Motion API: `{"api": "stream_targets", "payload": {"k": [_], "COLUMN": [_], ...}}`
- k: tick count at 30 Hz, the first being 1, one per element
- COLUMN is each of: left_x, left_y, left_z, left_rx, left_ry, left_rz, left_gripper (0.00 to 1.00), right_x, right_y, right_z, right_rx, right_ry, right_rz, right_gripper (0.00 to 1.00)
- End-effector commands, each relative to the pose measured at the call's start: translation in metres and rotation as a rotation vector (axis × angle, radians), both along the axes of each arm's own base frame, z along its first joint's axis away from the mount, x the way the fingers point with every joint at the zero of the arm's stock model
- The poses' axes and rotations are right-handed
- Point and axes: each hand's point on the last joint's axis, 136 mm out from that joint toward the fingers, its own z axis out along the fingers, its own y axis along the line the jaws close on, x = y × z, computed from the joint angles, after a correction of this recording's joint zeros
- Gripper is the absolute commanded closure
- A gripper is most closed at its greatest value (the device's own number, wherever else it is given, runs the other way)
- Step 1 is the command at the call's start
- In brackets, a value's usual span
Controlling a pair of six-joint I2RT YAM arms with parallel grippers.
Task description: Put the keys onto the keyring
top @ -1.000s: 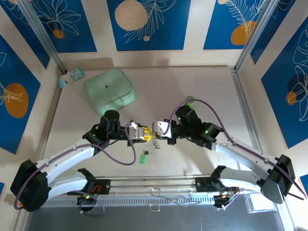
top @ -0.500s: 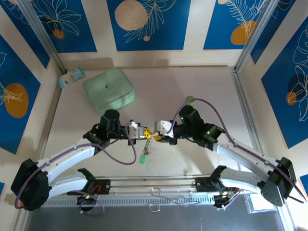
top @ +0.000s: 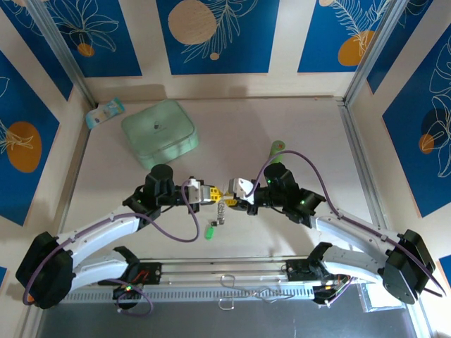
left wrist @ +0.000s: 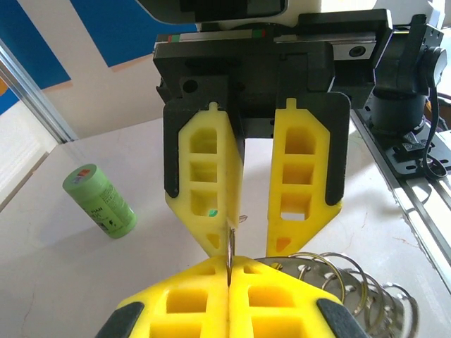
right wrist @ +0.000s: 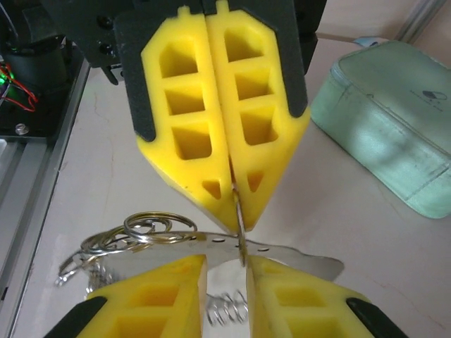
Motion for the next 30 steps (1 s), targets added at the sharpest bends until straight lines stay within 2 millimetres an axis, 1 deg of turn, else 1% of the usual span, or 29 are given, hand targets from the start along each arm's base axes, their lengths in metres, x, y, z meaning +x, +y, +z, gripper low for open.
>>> {"api": "stream_targets", "payload": {"k": [1, 6, 8, 10, 12, 13, 18, 19, 20, 24, 26, 28, 29, 30], "left_x": [-0.004, -0.003, -0.003, -0.003, -0.003, -0.003, 0.001, 0.002, 0.004, 0.006, 0.006, 0.007, 0.007, 0.006], "left_y": [-0.001, 0.0, 0.0, -0.001, -0.001, -0.002, -0.004, -0.004, -0.004, -0.008, -0.01, -0.011, -0.011, -0.012], "left_z": [0.011, 0.011, 0.012, 0.012, 0.012, 0.012, 0.015, 0.015, 0.015, 0.014, 0.016, 0.018, 0.017, 0.017], "left_rx": [-0.035, -0.032, -0.034, -0.034, -0.035, -0.036, -0.043, -0.042, -0.04, -0.043, -0.048, -0.052, -0.05, -0.048], "left_ry": [-0.023, -0.018, -0.018, -0.015, -0.011, -0.008, 0.007, 0.009, 0.016, 0.034, 0.041, 0.043, 0.043, 0.043], "left_rz": [-0.009, -0.002, -0.004, -0.007, -0.006, -0.006, 0.004, 0.01, 0.016, 0.01, 0.001, -0.004, -0.007, -0.012], "left_gripper": [1.0, 1.0, 1.0, 1.0, 1.0, 1.0, 1.0, 0.96, 0.88, 0.74, 0.69, 0.67, 0.68, 0.71], "right_x": [0.006, 0.006, 0.002, -0.002, -0.005, -0.006, -0.009, -0.01, -0.011, -0.016, -0.017, -0.017, -0.017, -0.016], "right_y": [0.003, 0.0, 0.001, 0.003, 0.005, 0.005, 0.009, 0.009, 0.01, 0.015, 0.017, 0.019, 0.02, 0.02], "right_z": [0.014, 0.015, 0.017, 0.019, 0.021, 0.022, 0.025, 0.026, 0.028, 0.033, 0.033, 0.032, 0.031, 0.032], "right_rx": [0.038, 0.032, 0.04, 0.048, 0.054, 0.056, 0.063, 0.069, 0.077, 0.097, 0.093, 0.09, 0.09, 0.091], "right_ry": [-0.049, -0.057, -0.054, -0.052, -0.048, -0.049, -0.041, -0.039, -0.036, -0.035, -0.035, -0.035, -0.037, -0.037], "right_rz": [-0.028, -0.035, -0.018, -0.001, 0.019, 0.026, 0.046, 0.053, 0.06, 0.087, 0.095, 0.101, 0.102, 0.1], "right_gripper": [0.76, 0.76, 0.79, 0.86, 0.97, 1.0, 1.0, 1.0, 1.0, 1.0, 1.0, 1.0, 1.0, 1.0]}}
